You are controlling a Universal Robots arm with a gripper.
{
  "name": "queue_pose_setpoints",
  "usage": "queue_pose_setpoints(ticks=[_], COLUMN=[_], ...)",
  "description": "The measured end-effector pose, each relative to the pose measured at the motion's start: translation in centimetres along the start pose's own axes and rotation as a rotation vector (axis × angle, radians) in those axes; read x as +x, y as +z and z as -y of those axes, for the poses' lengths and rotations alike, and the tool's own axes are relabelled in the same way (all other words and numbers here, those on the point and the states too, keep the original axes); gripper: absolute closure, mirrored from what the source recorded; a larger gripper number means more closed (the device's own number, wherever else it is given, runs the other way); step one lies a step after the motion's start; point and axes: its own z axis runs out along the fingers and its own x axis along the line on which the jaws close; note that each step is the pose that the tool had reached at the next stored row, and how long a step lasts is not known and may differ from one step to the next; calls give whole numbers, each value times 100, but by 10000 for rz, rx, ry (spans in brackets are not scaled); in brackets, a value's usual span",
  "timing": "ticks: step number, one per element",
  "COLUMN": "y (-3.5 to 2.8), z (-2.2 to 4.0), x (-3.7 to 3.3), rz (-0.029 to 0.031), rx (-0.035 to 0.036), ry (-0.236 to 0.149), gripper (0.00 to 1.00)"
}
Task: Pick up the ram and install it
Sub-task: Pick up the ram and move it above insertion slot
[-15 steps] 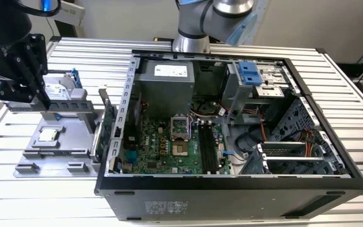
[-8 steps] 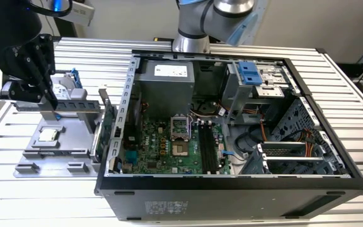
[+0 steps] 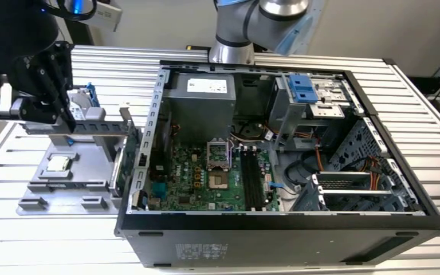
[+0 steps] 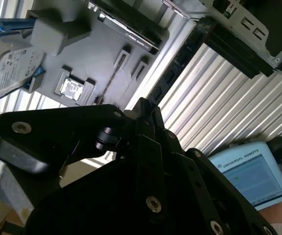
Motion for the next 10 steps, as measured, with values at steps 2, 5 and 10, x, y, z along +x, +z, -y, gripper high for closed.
queue_pose_setpoints(ticks=[2,5,10], y=[-1,-2,-5], z=[62,157,330], x=[-6,-10,-17], rz=[-1,0,-1], rx=[-1,0,0], ry=[0,0,1], gripper=[100,100,100])
